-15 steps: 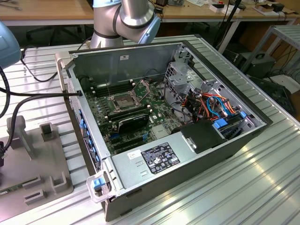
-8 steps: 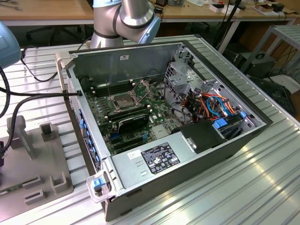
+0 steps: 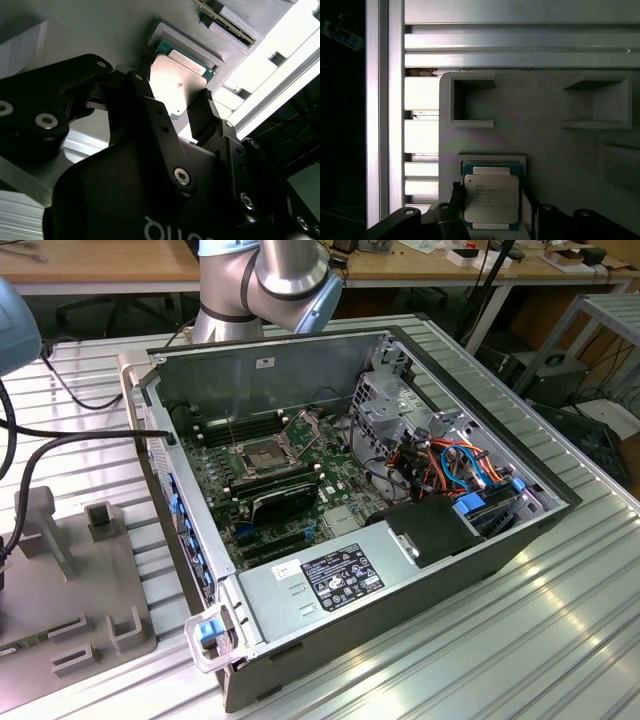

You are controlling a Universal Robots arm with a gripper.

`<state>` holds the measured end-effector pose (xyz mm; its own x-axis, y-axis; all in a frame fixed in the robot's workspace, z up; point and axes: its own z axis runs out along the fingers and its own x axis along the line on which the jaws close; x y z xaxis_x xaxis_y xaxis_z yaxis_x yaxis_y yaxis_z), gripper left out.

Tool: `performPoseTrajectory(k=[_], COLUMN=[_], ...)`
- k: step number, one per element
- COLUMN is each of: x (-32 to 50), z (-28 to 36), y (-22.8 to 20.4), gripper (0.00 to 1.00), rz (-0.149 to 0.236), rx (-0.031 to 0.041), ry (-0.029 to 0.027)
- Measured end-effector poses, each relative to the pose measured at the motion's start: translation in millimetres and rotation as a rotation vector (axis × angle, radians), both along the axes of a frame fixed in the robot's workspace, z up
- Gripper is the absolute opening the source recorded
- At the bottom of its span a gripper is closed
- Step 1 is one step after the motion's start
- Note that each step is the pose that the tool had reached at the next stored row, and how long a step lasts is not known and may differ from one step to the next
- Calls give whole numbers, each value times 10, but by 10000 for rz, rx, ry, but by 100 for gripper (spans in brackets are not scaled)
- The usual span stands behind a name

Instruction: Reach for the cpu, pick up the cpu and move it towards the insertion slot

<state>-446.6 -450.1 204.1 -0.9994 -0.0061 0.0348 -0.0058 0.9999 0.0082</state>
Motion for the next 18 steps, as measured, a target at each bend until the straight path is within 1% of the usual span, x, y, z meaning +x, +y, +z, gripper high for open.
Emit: performPoseTrajectory(k=[3, 6, 15, 18], x=[0, 0, 0, 0], z=[67, 113, 149, 193], y=[0, 0, 0, 0], gripper=[54, 54, 54, 54], rz=[0, 0, 0, 0], rx=[0, 0, -1, 0], ry=[0, 0, 1, 0])
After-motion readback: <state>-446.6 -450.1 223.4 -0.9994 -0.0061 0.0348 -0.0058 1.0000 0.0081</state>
